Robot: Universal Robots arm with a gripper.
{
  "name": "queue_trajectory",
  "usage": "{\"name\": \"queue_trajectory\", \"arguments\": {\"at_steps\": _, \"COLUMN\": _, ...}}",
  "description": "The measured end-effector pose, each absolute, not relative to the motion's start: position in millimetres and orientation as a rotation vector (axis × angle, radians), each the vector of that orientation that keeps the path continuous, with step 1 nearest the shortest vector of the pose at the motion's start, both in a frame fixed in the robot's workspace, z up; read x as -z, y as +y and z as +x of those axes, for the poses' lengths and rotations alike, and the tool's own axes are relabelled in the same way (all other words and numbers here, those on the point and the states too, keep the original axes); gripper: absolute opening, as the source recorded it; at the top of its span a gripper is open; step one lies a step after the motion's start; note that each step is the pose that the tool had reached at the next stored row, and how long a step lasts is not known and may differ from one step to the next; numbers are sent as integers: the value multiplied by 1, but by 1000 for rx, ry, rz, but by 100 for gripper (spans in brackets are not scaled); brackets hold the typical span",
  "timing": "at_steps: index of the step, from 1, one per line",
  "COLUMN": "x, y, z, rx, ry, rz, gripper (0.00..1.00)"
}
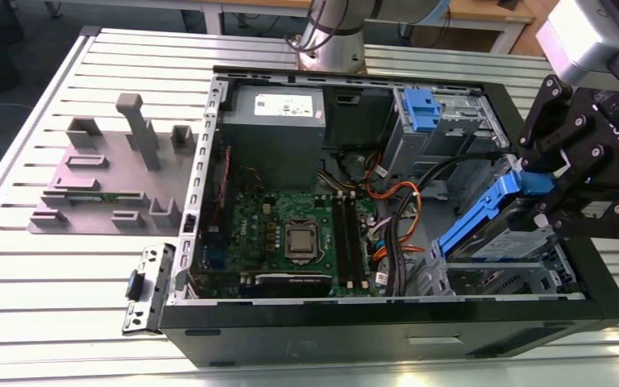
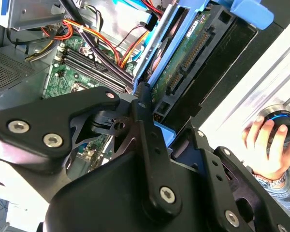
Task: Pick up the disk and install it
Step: 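Insert the disk into the insertion slot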
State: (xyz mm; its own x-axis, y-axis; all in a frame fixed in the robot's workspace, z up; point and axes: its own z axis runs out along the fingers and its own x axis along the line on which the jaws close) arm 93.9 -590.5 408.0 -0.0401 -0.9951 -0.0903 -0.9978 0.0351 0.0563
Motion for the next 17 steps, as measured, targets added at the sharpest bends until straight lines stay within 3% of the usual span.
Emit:
{"name": "queue_trajectory", "arguments": {"at_steps": 5, "x": -408, "y": -591, "z": 94, "rx": -161, "ry": 2241, "rz": -2158, "gripper": 38}}
{"name": "queue_trajectory", "arguments": {"at_steps": 6, "x": -408, "y": -591, "z": 94, "rx": -161, "ry": 2241, "rz": -2158, "gripper": 44}}
{"name": "queue_trajectory", "arguments": {"at_steps": 12, "x": -408, "y": -591, "z": 94, "rx": -161, "ry": 2241, "rz": -2158, "gripper": 44}}
{"name": "queue_trajectory", "arguments": {"at_steps": 15, "x": -408, "y": -591, "z": 94, "rx": -161, "ry": 2241, "rz": -2158, "gripper": 36}}
{"name": "queue_trajectory", "arguments": {"at_steps": 17, "x": -408, "y": -591, "z": 94, "rx": -161, "ry": 2241, "rz": -2158, "gripper": 25}}
